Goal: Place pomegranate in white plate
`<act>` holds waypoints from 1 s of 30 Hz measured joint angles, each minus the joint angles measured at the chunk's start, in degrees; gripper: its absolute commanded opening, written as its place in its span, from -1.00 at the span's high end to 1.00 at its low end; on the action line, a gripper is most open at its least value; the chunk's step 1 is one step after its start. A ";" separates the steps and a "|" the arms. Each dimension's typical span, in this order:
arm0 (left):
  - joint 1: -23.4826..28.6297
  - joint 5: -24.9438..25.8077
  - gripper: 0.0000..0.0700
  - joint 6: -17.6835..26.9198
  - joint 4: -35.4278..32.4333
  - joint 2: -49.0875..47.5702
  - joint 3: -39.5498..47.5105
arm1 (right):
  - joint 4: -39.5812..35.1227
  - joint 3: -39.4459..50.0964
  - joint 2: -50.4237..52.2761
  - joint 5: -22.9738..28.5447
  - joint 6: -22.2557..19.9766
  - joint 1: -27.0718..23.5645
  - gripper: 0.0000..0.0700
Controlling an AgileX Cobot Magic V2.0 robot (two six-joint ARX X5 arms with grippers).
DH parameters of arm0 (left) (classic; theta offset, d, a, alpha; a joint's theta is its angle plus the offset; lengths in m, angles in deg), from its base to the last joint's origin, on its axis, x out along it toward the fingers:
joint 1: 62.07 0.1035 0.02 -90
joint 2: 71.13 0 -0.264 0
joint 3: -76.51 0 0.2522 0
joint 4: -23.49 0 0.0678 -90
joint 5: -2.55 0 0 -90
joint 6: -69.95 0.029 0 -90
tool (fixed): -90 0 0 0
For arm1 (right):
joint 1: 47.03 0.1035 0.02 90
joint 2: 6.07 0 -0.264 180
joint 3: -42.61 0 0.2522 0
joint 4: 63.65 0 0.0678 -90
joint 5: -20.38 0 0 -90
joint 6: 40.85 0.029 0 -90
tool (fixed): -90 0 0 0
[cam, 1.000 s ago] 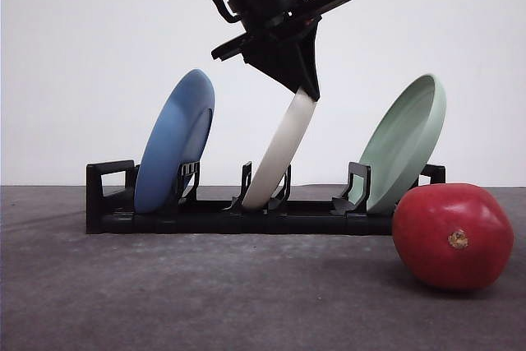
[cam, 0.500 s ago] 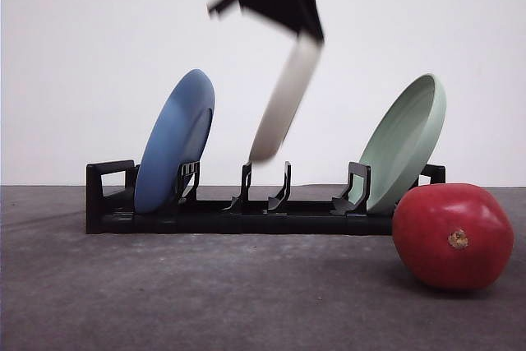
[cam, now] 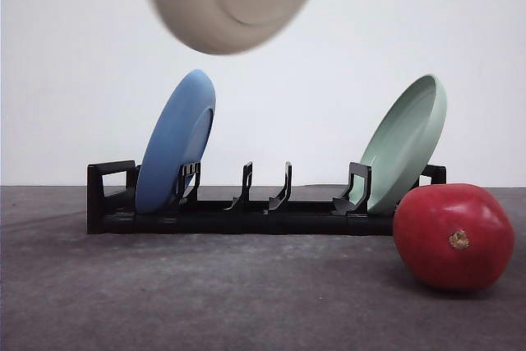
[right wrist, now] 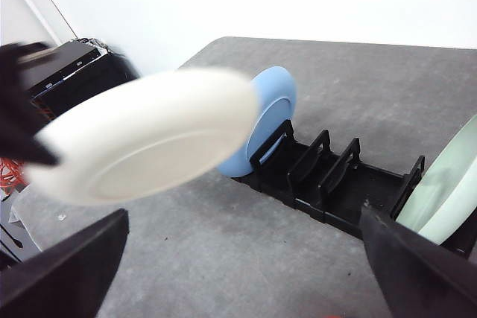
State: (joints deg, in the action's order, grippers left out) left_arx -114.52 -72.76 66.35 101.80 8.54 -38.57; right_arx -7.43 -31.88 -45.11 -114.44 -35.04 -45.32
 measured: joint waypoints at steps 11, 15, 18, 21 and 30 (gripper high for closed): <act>-14.90 -21.86 1.00 0.80 2.68 -2.04 10.47 | 0.08 0.00 0.00 -0.02 0.02 0.00 -0.81; -16.73 -26.36 1.00 0.29 -4.36 -2.03 20.37 | 0.45 0.00 0.00 -0.02 0.02 0.00 -0.81; -17.20 -27.98 1.00 -0.63 -10.53 -1.61 28.04 | 0.59 0.00 0.00 -0.02 0.02 0.01 -0.81; -17.63 -28.25 1.00 -2.28 -16.57 -0.46 34.71 | 0.59 0.00 0.00 -0.02 0.02 0.25 -0.81; -20.62 -30.93 1.00 -7.06 -25.67 7.14 44.20 | 0.59 0.00 0.00 0.00 0.02 1.38 -0.81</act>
State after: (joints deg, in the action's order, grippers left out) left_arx -135.14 -103.69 59.29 76.13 15.68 5.63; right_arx -6.84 -31.88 -45.11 -114.44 -35.02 -43.94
